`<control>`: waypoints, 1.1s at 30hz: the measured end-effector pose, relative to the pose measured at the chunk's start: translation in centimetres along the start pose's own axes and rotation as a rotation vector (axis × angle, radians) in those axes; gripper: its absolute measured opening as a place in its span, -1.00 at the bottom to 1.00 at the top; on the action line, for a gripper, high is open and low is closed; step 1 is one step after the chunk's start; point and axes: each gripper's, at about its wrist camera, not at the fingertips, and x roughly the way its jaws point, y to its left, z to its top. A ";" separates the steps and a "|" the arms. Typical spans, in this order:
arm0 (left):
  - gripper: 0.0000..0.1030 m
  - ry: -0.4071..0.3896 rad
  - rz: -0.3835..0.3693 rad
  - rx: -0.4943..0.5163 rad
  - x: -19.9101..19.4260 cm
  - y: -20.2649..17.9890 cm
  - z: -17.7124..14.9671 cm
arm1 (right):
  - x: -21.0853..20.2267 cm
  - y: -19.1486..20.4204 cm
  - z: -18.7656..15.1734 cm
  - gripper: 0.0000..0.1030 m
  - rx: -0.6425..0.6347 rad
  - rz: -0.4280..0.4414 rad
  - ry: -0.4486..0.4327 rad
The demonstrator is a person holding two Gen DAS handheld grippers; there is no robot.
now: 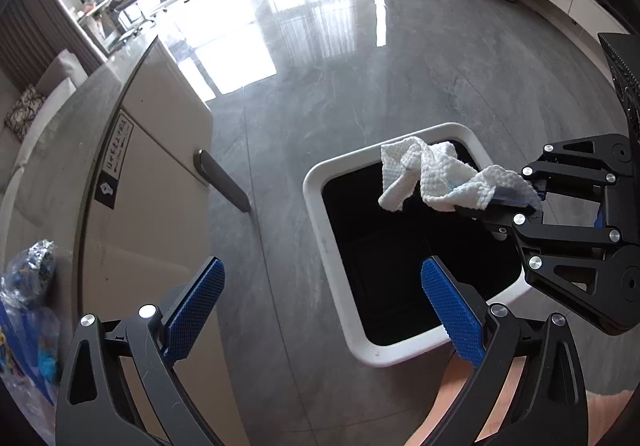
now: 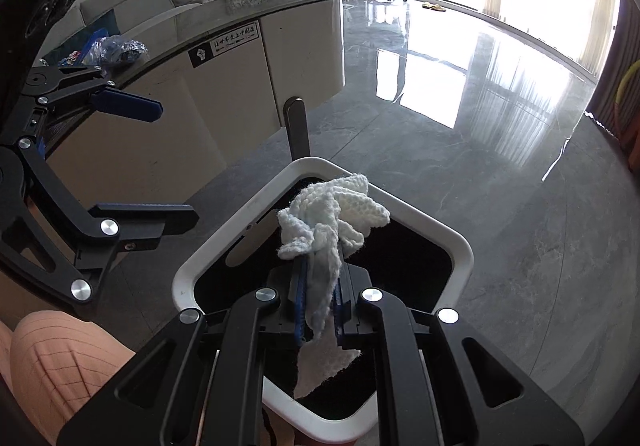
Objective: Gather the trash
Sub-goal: 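Open both grippers to drop the tape roll and towel into the bin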
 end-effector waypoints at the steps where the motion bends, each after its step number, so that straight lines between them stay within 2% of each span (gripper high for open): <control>1: 0.89 0.003 0.002 -0.003 -0.1 0.1 -0.1 | 0.6 0.0 -0.2 -0.77 0.000 0.000 0.019; 10: 0.89 -0.003 0.012 -0.010 -0.2 0.6 -0.2 | 2.4 0.9 -1.2 -0.72 -0.026 -0.011 0.088; 11: 0.89 -0.005 0.011 -0.010 -0.2 0.5 -0.2 | 2.7 1.0 -1.2 -0.52 -0.028 -0.003 0.113; 12: 0.89 -0.006 0.010 -0.009 -0.2 0.5 -0.2 | 3.1 1.0 -1.3 0.44 -0.034 -0.001 0.135; 13: 0.89 -0.007 0.013 -0.007 -0.3 0.4 -0.2 | 3.4 1.0 -1.2 0.98 -0.039 -0.015 0.151; 15: 0.89 -0.011 0.011 -0.004 -0.4 0.3 -0.3 | 3.4 0.8 -1.5 0.93 -0.026 -0.003 0.134; 18: 0.89 -0.013 0.011 -0.002 -0.5 0.1 -0.4 | 4.1 0.0 -1.6 0.93 0.043 0.043 0.190; 20: 0.89 -0.013 0.014 -0.002 -0.6 0.1 -0.4 | 4.3 -0.5 -1.7 0.93 0.072 0.060 0.189; 23: 0.89 -0.015 0.012 -0.007 -0.7 0.2 -0.5 | 3.7 -0.9 -1.6 0.93 0.066 0.025 0.149; 33: 0.89 -0.039 0.042 -0.028 -1.8 0.6 -0.7 | 1.7 -0.5 -0.8 0.93 0.003 -0.075 0.101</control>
